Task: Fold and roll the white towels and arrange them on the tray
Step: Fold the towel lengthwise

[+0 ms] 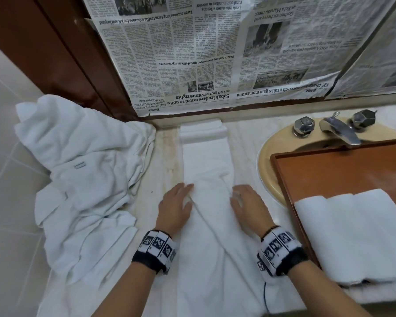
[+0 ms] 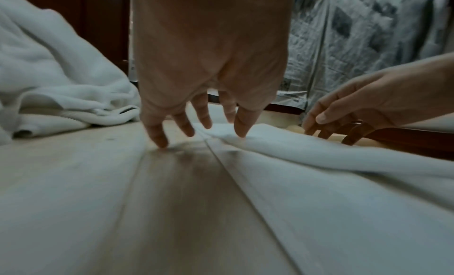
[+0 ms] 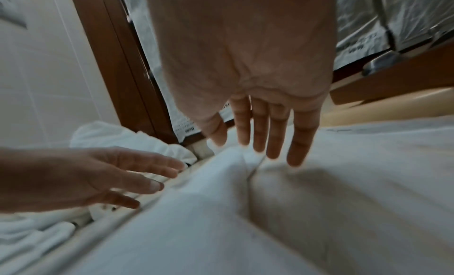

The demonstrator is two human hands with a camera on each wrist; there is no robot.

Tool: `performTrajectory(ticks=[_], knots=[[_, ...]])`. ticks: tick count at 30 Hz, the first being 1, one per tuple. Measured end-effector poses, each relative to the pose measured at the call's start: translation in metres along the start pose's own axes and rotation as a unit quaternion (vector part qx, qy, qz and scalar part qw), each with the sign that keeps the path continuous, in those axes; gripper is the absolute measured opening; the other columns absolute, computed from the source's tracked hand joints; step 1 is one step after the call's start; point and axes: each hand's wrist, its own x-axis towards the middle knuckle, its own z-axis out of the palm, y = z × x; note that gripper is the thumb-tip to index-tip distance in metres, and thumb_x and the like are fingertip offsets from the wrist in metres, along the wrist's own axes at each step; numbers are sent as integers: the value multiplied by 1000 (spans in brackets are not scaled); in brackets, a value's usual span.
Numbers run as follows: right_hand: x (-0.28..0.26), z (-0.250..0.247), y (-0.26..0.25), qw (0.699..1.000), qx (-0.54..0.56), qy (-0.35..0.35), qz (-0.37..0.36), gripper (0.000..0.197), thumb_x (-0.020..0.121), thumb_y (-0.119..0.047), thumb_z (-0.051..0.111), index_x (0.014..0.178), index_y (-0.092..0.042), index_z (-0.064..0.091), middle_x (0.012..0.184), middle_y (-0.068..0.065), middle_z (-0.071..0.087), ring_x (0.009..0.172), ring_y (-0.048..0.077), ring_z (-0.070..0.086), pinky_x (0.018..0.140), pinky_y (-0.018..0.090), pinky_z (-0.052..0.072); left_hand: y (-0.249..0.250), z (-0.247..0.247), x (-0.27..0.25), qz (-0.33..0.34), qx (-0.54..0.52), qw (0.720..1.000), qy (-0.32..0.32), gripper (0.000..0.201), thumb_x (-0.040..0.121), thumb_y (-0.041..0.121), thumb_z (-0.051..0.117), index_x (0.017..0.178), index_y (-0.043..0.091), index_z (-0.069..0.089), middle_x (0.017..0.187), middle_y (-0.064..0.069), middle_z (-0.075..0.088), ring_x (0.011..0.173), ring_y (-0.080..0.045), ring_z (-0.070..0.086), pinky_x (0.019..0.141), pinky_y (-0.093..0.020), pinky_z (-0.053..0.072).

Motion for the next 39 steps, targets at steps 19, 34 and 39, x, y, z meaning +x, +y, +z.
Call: performTrajectory(ticks=[19,34,39], knots=[[-128,-4,-61,996,-14,-62,66,22,93,-38,59,82,-20,59,75,-7,62,77,13,54,66,31,47,-5,-4,-30,151,-50,987,-21,13,95,14,63,101,17,74,116,2,59,99,-15,60,89,-33,48],[-142,102,-135,987,38,-128,89,17,89,-24,56,93,-7,55,93,9,55,81,27,55,70,31,50,-28,-13,-43,90,-29,995,-21,21,92,6,62,101,18,77,105,-5,71,99,-21,64,88,-23,43],[-149,108,-125,963,119,-209,121,24,88,-36,63,96,-15,58,90,5,63,67,20,64,59,29,55,-28,-10,-50,53,-52,997,6,26,94,8,54,105,16,76,110,-2,69,104,-17,63,93,-22,44]])
